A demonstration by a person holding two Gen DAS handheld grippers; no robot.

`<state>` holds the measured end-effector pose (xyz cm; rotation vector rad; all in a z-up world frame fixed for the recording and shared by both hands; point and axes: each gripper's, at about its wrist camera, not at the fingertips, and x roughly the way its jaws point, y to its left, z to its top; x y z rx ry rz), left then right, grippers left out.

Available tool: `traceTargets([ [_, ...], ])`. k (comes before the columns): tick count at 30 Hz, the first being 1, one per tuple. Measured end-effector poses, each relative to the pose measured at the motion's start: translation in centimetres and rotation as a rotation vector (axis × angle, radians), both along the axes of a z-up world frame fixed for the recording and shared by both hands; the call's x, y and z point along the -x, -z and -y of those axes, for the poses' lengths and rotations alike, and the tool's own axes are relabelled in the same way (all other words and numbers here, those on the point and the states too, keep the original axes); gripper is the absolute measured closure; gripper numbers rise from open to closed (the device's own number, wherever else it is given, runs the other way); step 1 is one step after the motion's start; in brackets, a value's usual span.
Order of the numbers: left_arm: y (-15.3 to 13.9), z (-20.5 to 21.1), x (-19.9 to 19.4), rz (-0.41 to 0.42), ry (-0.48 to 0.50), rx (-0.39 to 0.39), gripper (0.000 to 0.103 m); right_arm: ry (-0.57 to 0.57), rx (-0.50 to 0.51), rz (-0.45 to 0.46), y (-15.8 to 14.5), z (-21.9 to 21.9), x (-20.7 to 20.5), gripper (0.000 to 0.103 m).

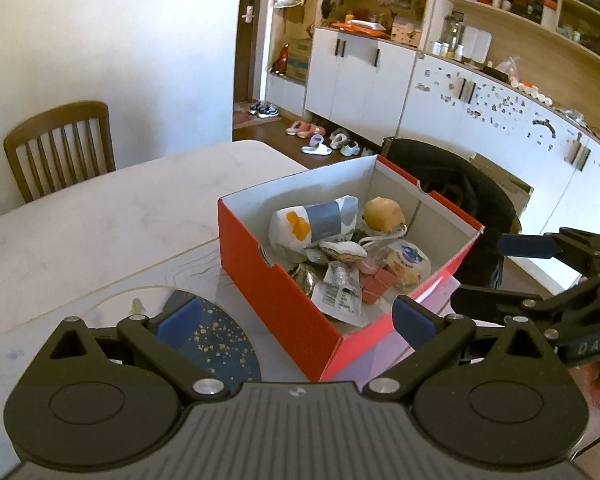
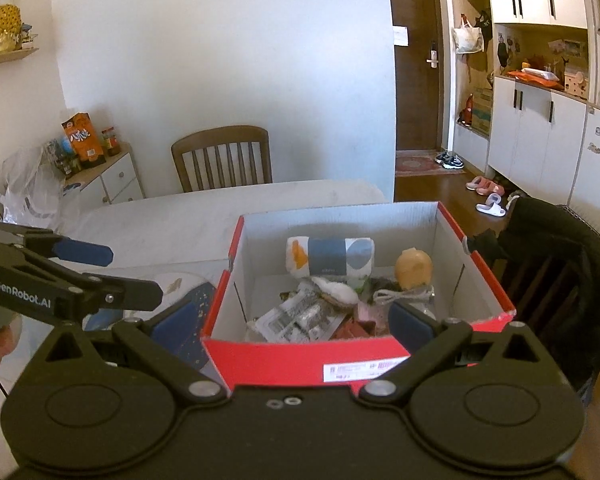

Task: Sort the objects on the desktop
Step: 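Withdraw both tools from the shoebox back over the table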

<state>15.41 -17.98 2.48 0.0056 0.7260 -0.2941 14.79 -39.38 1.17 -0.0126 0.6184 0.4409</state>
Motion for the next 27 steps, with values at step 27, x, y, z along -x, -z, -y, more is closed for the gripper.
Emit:
traceTargets([
  [27, 1.3, -0.1, 2.0, 0.013, 0.019, -0.033, 0.001, 0.075, -0.046, -0.036, 0.9, 0.2, 1.8, 0.001],
])
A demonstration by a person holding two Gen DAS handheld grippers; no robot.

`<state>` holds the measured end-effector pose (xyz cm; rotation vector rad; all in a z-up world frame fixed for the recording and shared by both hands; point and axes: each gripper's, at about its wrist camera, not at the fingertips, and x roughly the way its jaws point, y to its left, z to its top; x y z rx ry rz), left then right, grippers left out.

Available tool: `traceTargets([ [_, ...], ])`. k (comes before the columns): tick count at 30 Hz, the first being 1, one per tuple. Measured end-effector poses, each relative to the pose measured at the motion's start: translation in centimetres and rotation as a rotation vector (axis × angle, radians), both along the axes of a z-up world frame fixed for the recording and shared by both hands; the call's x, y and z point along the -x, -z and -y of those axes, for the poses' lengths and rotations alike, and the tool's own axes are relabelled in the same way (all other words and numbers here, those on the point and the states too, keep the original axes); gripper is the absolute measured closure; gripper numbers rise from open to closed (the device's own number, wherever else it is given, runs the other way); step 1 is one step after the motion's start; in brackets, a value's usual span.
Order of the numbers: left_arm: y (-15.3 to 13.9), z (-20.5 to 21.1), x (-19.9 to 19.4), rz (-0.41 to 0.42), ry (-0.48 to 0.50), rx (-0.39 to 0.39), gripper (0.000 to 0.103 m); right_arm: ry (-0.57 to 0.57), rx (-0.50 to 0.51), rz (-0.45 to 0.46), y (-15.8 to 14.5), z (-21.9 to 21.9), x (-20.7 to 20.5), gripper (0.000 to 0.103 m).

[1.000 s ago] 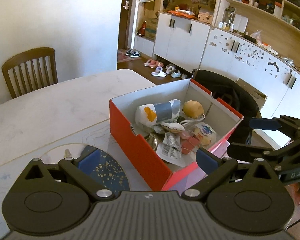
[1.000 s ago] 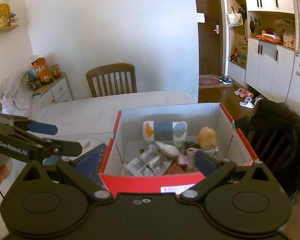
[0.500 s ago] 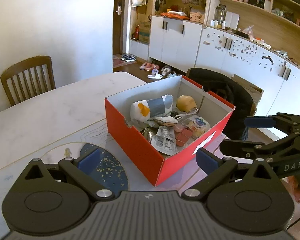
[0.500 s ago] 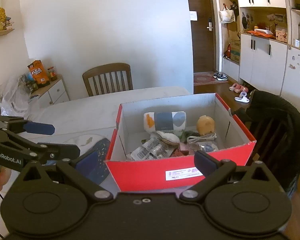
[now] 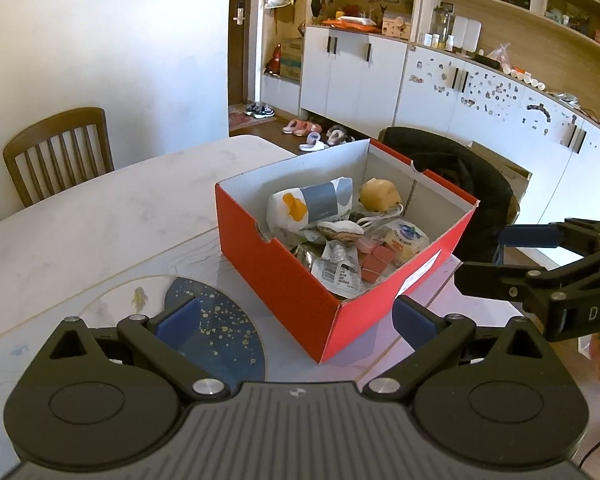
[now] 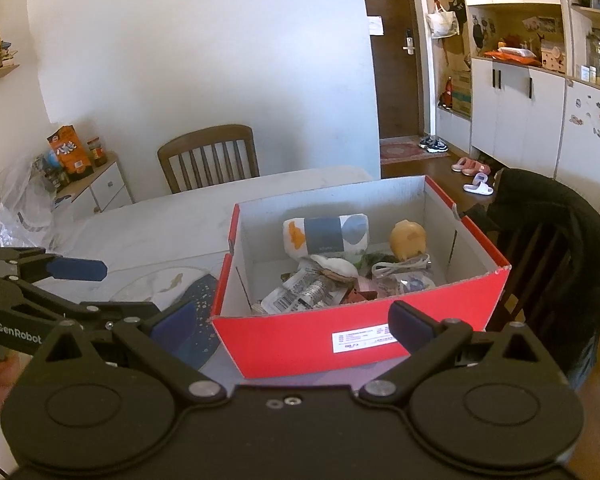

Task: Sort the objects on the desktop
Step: 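Withdraw both tools from the shoebox back over the table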

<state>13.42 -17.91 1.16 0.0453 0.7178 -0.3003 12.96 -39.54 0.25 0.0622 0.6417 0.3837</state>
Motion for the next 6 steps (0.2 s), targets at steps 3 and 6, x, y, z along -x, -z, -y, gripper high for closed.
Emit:
traceTargets([
  [3, -0.03, -0.09, 0.09, 0.004, -0.001, 0.003, 0.001, 0.004, 0.0, -0.002, 0.06, -0.04, 0.03, 0.001],
  [6, -0.12, -0.32, 0.24, 0.014, -0.008, 0.005, 0.001, 0.003, -0.001, -0.004, 0.11, -0.1, 0.03, 0.001],
])
